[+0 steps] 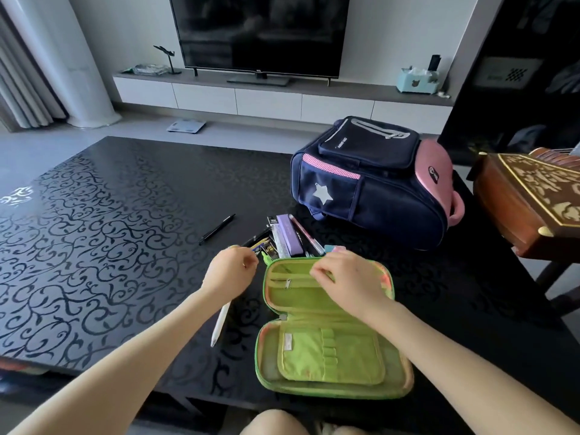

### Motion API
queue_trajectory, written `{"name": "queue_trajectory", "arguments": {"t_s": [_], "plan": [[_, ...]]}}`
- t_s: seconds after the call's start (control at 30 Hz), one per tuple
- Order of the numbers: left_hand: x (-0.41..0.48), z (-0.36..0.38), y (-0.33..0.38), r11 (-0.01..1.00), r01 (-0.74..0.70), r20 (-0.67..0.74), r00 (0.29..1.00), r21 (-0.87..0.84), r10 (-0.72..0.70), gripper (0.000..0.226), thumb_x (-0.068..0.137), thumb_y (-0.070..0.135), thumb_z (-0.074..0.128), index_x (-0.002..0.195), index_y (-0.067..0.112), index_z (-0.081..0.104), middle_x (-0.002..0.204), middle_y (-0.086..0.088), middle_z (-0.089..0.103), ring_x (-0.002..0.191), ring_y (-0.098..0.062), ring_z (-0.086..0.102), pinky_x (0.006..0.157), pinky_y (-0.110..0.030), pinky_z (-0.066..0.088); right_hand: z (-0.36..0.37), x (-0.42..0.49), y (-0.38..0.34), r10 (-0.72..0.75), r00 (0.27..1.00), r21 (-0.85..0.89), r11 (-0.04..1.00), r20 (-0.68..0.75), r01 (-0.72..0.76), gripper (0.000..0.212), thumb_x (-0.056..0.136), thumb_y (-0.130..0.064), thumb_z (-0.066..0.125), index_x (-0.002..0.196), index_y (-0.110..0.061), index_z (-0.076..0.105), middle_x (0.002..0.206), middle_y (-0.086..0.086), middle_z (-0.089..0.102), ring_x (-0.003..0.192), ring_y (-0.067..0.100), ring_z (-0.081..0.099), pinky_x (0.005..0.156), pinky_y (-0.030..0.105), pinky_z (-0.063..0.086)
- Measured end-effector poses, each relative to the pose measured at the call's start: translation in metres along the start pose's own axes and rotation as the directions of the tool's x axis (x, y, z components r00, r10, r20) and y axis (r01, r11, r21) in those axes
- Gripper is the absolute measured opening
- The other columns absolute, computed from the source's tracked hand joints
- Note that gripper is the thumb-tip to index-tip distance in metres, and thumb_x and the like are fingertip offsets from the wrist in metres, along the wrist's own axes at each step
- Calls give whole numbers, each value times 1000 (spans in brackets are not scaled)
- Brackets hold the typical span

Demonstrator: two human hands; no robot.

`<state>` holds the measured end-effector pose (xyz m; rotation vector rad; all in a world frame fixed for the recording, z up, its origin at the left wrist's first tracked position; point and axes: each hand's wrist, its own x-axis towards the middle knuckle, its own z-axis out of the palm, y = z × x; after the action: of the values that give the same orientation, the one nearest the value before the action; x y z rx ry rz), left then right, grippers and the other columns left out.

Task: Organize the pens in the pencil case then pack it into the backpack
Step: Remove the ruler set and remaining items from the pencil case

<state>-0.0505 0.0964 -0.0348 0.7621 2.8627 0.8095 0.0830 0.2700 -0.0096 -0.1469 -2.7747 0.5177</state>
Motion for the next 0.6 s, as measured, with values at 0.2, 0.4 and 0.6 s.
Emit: {"name": "queue_trajectory", "arguments": {"t_s": [0.2,0.4,0.6], "plan": [[43,18,-9,994,-4,-9,1000,110,5,18,87,15,51,89,13,69,97,-10,60,89,-31,59,72,-31,44,47,86,-14,227,959,-31,974,171,-226,20,91,-23,51,98,-20,70,101,-4,69,100,19,58,60,24,33],[61,37,-16,988,-46,46,998,147,39,19,85,33,59,96,20,68,99,-7,58,95,-28,55,74,-29,41,86,121,-16,367,889,-196,926,274,-322,20,86,-15,59,106,-15,63,110,8,65,102,29,61,73,28,45],[71,46,-13,988,2,-48,999,155,5,37,89,36,51,80,6,70,89,-12,65,88,-30,59,68,-29,40,82,121,-12,441,853,-218,894,279,-390,25,87,-7,55,111,-1,56,117,16,60,110,34,57,84,34,48]]}}
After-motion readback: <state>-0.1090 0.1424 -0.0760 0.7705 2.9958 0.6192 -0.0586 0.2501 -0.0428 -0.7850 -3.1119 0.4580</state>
